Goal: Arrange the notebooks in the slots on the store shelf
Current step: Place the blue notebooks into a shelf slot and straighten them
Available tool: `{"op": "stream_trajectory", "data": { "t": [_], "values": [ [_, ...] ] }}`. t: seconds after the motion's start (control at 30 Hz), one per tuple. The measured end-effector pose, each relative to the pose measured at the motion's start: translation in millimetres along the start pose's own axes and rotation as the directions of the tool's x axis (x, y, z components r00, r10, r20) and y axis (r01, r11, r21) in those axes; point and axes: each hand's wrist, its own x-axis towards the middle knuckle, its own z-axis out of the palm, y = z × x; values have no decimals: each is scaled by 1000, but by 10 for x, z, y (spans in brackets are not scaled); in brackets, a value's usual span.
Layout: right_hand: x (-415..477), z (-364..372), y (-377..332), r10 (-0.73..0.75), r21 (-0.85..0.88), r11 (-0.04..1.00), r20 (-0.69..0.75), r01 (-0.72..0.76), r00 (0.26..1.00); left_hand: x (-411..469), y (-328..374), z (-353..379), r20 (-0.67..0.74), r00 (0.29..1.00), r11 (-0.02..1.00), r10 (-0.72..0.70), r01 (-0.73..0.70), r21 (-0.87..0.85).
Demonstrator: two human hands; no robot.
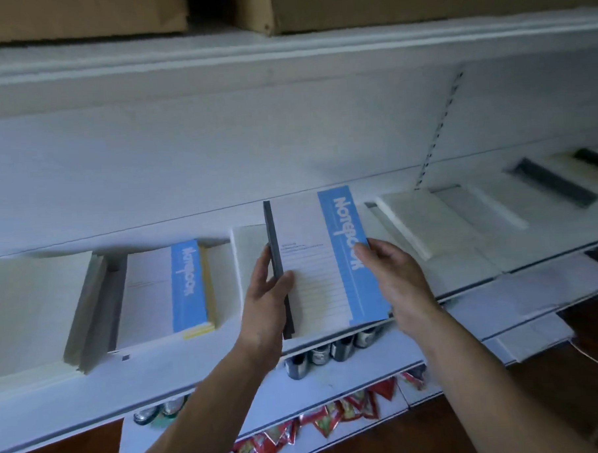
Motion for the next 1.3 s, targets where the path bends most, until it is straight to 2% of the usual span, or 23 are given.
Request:
{"op": "stream_trajectory", "data": {
  "t": [0.17,0.37,0.63,0.77,0.97,1.07,1.3],
  "values": [
    [-158,-1293,38,-28,-55,998,-10,27,1000,-227,-477,1262,45,999,999,-29,30,-26],
    [-301,-2747,33,-30,-23,999,-142,28,989,-454,-987,2628,95,993,997,-74,72,20],
    [-88,-3978,-9,-11,-42,999,-253,1,967,-293,-1412,3902,203,970,987,-135,115,108],
    [277,-4580,-17,-14,-32,999,-338,4,941,20,-1685,4562,266,952,985,-150,122,121],
    [1169,-5641,-215,-37,-102,995,-378,-2,925,755,-2085,5833,335,939,994,-74,41,104],
    [1595,-6149,-367,-33,-178,983,-364,-35,931,1061,-2187,6420,330,942,993,-58,20,118],
    [2389,-6887,-522,-27,-126,992,-310,-13,950,1618,-2284,7343,239,970,989,-37,1,147]
  ]
}}
